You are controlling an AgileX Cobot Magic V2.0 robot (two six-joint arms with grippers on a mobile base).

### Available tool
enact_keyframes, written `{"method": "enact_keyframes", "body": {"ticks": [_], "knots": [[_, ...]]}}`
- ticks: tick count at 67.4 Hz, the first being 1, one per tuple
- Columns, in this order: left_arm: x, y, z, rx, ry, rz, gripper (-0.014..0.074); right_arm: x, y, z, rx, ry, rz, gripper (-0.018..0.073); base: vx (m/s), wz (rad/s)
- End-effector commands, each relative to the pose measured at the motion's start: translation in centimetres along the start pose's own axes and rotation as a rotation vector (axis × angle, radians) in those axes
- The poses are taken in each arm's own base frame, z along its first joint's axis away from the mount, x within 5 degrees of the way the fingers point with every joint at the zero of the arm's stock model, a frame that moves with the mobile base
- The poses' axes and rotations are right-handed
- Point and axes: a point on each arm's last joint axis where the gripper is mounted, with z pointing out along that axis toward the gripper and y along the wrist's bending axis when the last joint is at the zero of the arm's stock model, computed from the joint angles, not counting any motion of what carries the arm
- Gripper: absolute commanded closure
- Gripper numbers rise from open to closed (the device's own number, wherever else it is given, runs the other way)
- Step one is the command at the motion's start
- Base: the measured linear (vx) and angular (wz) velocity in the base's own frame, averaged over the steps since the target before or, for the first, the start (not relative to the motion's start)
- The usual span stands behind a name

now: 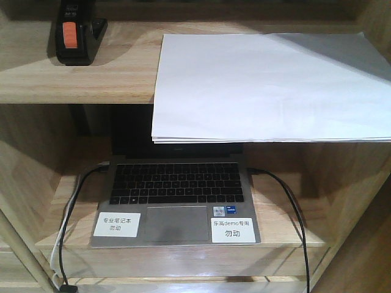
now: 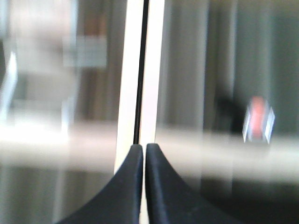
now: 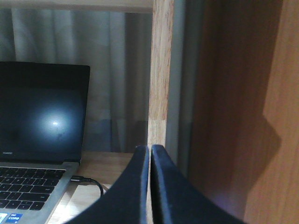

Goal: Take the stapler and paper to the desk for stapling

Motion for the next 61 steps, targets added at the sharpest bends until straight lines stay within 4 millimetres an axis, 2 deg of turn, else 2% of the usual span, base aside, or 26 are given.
{"method": "enact_keyframes", "body": {"ticks": [1, 13, 24, 49, 61], "knots": [[-3.4, -0.3, 1.4, 0.002, 0.015, -0.014, 0.0603, -0.6, 0.0, -0.1, 0.008, -0.077, -0.011, 0.0569, 0.0, 0.0], [-5.8, -0.5, 3.5, -0.014, 0.197, 0.035, 0.0603, -0.6, 0.0, -0.1, 0.008, -0.078, -0.011, 0.0569, 0.0, 0.0], [-5.3, -0.5, 4.5, -0.019, 0.275, 0.023, 0.0603, -0.6, 0.0, -0.1, 0.008, -0.078, -0.011, 0.0569, 0.0, 0.0], [-5.3, -0.5, 4.9, -0.02, 0.262, 0.017, 0.06, -0.6, 0.0, -0.1, 0.008, -0.078, -0.011, 0.0569, 0.0, 0.0], [-5.1, -0.5, 5.2, -0.021, 0.273, 0.017, 0.0548, -0.6, 0.0, -0.1, 0.008, -0.078, -0.011, 0.0569, 0.0, 0.0]]}}
